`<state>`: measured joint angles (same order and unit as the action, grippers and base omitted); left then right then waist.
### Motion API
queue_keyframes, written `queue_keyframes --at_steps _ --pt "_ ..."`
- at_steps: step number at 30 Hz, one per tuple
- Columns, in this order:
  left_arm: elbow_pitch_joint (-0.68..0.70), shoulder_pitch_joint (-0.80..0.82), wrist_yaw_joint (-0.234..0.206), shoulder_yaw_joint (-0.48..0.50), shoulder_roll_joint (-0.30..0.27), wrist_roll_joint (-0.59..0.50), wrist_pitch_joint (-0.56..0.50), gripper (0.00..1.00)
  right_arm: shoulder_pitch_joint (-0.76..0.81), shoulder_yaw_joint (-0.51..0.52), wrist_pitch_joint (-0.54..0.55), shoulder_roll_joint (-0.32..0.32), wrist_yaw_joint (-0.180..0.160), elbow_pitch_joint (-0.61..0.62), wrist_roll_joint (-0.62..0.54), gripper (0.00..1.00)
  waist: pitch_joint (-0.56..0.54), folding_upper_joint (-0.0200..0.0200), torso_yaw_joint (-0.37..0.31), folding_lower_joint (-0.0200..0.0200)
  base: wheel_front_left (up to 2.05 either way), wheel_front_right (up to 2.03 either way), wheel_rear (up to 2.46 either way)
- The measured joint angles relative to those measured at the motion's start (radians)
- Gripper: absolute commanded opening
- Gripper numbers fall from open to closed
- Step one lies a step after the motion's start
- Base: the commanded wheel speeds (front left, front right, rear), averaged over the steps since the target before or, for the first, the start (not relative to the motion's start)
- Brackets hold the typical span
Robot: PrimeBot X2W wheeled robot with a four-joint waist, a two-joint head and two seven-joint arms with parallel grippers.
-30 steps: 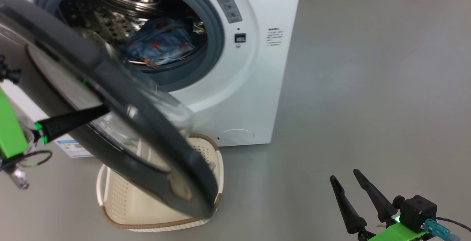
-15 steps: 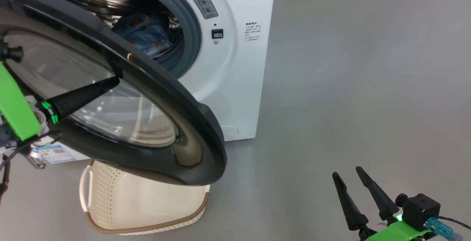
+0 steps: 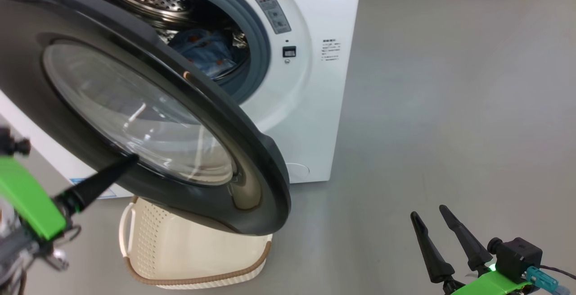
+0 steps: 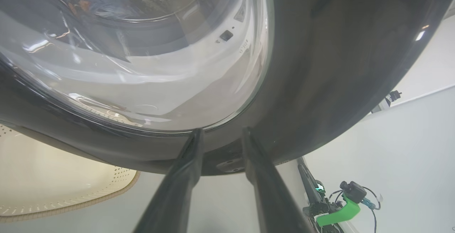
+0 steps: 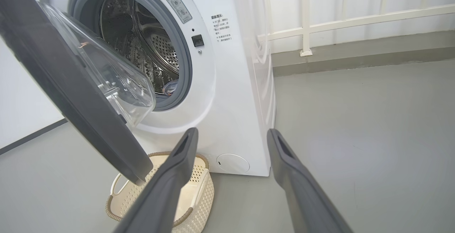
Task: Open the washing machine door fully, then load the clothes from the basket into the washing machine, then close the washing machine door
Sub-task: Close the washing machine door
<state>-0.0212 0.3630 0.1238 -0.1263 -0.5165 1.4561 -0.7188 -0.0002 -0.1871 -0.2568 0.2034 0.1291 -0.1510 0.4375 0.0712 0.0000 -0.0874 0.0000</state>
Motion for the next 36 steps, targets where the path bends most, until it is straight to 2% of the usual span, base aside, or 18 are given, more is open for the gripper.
queue_keyframes --at_steps 3,4,15,26,33,36 --pt "0.0 -0.065 0.0 0.005 -0.005 -0.017 0.068 0.98 0.002 0.001 0.0 0.005 0.0 -0.001 0.003 1.0 -0.01 0.0 0.013 0.0 0.0 0.0 0.0" --pt "0.0 -0.087 0.0 0.006 -0.005 -0.018 0.091 1.0 0.002 0.001 0.0 0.006 0.0 -0.002 0.003 1.0 -0.013 0.0 0.016 0.0 0.0 0.0 0.0" --pt "-0.002 -0.282 0.0 0.007 -0.008 -0.045 0.382 1.0 0.022 0.027 0.0 0.024 0.0 -0.006 0.005 1.0 -0.032 0.0 0.032 0.0 0.0 0.0 0.0" --pt "-0.062 -0.397 0.0 -0.063 -0.005 -0.073 0.667 1.0 0.023 0.067 0.0 0.026 0.0 -0.005 0.005 1.0 -0.025 0.0 0.017 0.0 0.0 0.0 0.0" --pt "-0.138 -0.42 0.004 -0.16 -0.008 -0.17 0.898 1.0 0.023 0.073 0.0 0.025 0.0 -0.007 0.005 1.0 -0.024 0.0 -0.001 0.0 0.0 0.0 0.0" --pt "-0.185 -0.42 0.004 -0.211 -0.009 -0.246 0.951 1.0 0.023 0.076 0.0 0.025 0.0 -0.01 0.005 1.0 -0.025 0.0 -0.007 0.0 0.0 0.0 0.0"
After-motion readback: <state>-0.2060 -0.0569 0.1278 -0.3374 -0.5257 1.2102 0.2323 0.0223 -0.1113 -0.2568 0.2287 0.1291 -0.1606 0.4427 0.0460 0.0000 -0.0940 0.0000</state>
